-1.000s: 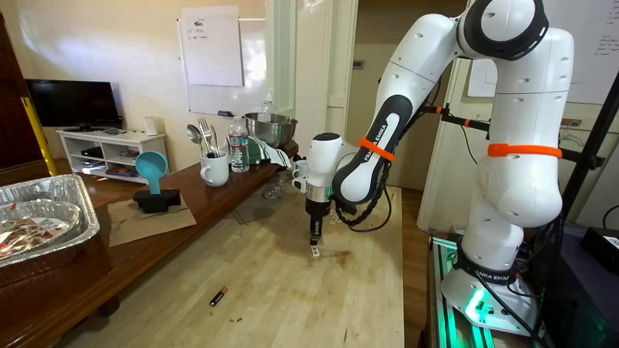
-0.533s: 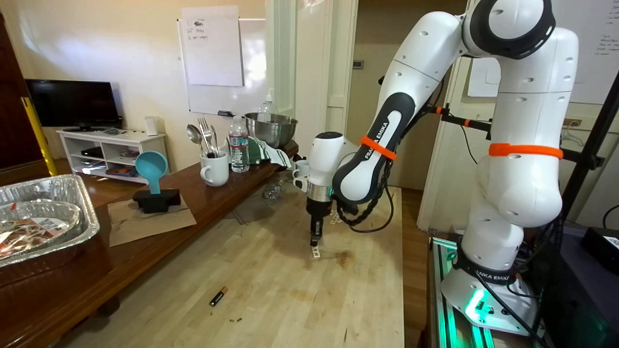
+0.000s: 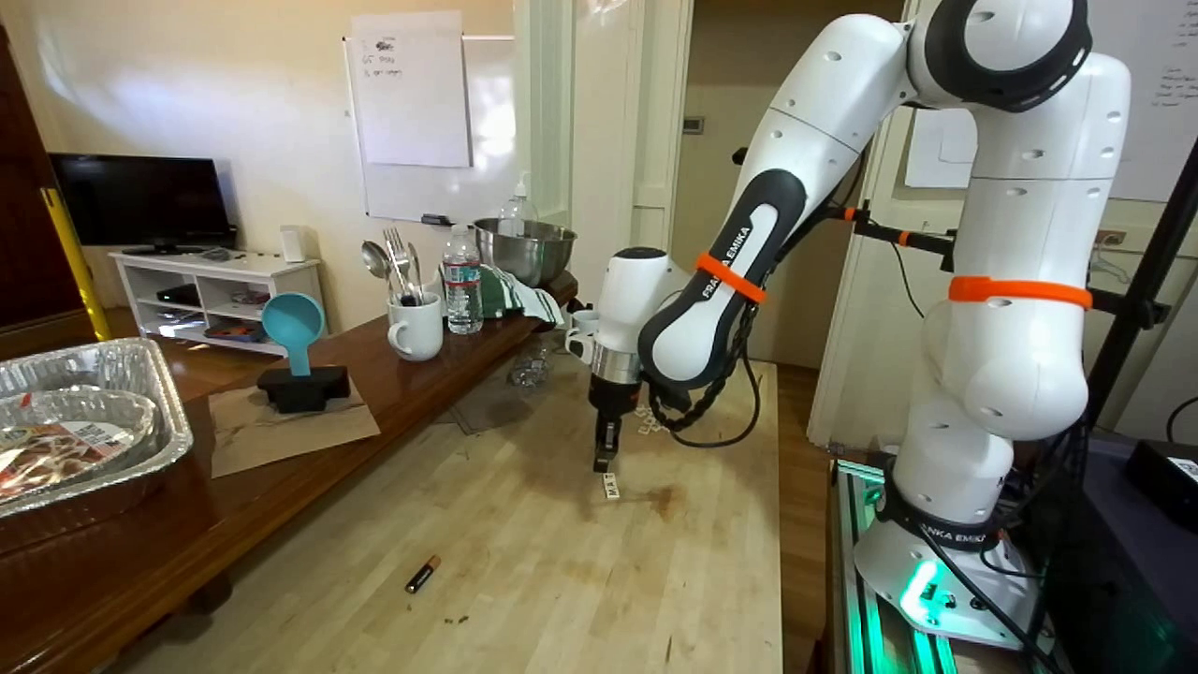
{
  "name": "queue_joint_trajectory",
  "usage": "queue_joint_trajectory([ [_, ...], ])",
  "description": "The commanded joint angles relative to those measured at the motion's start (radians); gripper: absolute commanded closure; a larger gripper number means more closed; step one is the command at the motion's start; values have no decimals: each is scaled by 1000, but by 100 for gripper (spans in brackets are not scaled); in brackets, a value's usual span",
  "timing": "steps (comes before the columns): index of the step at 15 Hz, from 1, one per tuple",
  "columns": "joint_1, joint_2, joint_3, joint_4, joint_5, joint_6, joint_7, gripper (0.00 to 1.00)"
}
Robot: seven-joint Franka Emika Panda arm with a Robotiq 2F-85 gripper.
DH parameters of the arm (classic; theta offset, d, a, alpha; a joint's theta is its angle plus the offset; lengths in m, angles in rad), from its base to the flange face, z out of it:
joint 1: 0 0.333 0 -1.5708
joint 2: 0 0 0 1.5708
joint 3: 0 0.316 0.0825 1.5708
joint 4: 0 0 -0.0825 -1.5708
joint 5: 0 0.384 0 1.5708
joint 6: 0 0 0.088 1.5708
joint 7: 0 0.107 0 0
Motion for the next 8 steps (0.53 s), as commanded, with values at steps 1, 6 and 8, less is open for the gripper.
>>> queue_joint_trajectory([
  [1,3,-61,10,-37,63,-31,-62,68],
  [6,15,-128,-5,-55,98,-131,-136,32],
  [8,20,-163,-15,-63,99,-177,-155,16],
])
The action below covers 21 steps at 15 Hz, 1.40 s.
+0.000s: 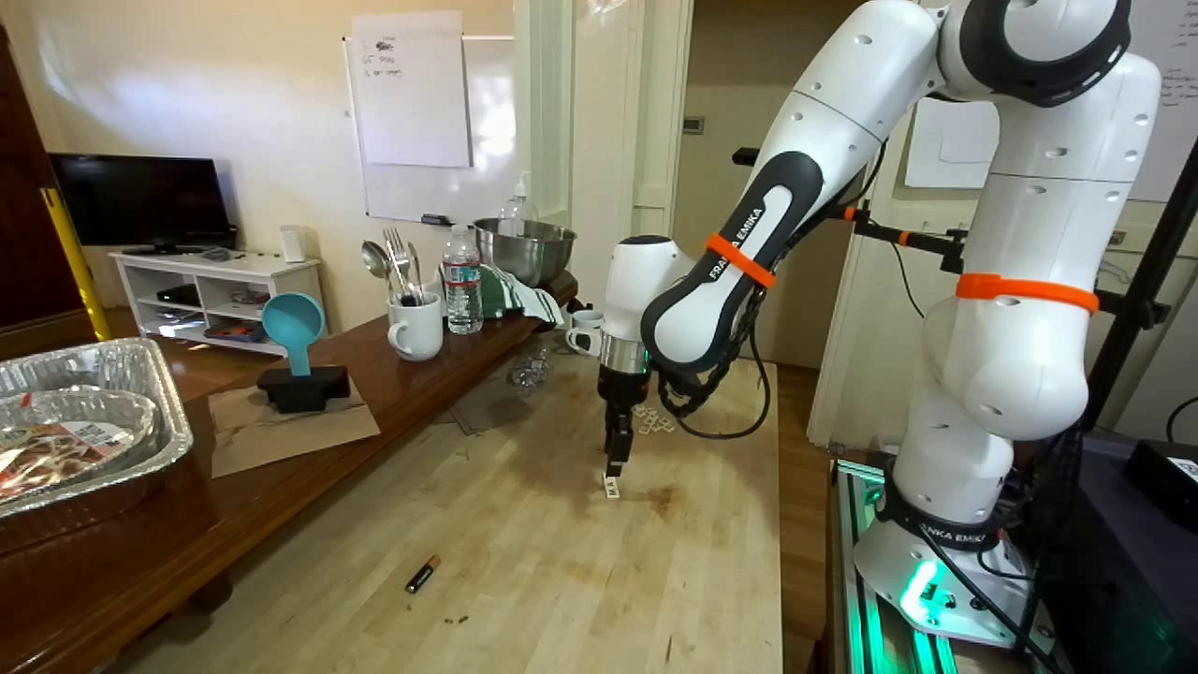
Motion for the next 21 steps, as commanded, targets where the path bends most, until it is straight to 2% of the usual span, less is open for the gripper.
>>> queue_joint_trajectory([
  [1,22,-98,-23,-44,32,-91,-63,8],
  [2,26,-115,-28,-50,31,-111,-74,2],
  [3,32,-131,-35,-55,43,-134,-98,0],
  [12,67,-245,-80,-92,15,-248,-108,0],
  [13,70,-231,-85,-60,16,-263,-106,0],
  [17,85,-273,-97,-80,23,-247,-106,0],
  [18,78,-230,-94,-59,-1,-227,-86,0],
  [21,84,-245,-100,-63,-1,-227,-86,0],
])
